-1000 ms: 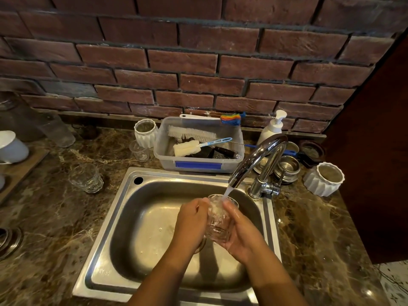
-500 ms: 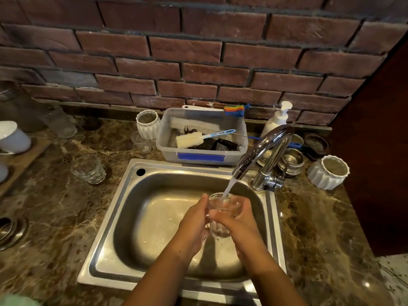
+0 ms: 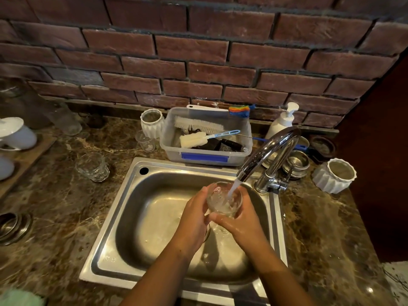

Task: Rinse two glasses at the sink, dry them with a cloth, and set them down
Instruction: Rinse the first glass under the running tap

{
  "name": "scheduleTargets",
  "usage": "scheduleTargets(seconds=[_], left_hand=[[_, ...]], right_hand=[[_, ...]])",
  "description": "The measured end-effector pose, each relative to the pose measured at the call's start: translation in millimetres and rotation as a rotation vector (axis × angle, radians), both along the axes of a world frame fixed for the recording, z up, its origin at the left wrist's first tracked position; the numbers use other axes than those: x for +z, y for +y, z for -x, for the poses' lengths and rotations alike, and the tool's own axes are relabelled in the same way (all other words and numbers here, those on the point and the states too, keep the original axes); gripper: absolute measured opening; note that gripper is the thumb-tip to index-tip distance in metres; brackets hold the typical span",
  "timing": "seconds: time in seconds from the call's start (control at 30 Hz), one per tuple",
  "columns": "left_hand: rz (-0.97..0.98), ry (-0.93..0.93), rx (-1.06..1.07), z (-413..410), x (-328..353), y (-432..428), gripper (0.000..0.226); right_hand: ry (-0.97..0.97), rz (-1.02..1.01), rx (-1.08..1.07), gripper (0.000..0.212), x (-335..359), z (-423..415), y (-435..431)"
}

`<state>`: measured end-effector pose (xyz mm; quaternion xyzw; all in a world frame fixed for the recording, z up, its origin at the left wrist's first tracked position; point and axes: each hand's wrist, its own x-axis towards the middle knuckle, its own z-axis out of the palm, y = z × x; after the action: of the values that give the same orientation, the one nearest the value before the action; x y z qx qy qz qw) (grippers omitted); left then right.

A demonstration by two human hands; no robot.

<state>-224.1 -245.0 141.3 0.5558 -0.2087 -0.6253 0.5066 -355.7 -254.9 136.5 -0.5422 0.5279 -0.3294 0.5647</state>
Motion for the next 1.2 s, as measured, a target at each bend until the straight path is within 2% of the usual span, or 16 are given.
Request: scheduleTargets(seconds=[0.1, 0.2, 0.33, 0.5, 0.6, 0.77, 0.93, 1.2], left_hand=[[-0.008, -0.018, 0.035, -2.3, 0.5, -0.2, 0.029], [-0.004, -0.017, 0.038, -2.1, -2.0, 1.6, 0.033], [0.003, -0.02, 0.037, -1.8, 0.3, 1.9, 0.031], [0.016, -0.047, 0.016, -3.4, 0.2, 2.9, 0.032], [0.012, -0.042, 0.029, -5.4, 1.0, 3.3, 0.032], [0.052, -0.046, -0.001, -5.9, 1.9, 4.1, 0.052], [0.047, -0.025, 0.017, -9.5, 1.3, 4.0, 0.033], [0.052, -0.027, 0.024, -8.2, 3.2, 1.1, 0.034]], right_hand=[[0.01, -0.004, 0.045, 0.094, -2.8, 3.4, 1.5], [0.0, 0.03, 0.003, 0.09, -1.7, 4.2, -2.2], [0.011, 0.032, 0.109, 0.083, -2.3, -2.1, -1.0], [-0.037, 0.044, 0.041, 0.09, -4.9, -2.5, -1.6], [0.014, 0.042, 0.119, 0.082, -6.6, -1.6, 1.9], [-0.035, 0.046, 0.041, 0.095, -4.2, 0.4, -3.7], [-0.016, 0.049, 0.052, 0.096, -4.3, 5.6, -5.0], [-0.024, 0.063, 0.066, 0.087, 1.8, 7.9, -9.7]])
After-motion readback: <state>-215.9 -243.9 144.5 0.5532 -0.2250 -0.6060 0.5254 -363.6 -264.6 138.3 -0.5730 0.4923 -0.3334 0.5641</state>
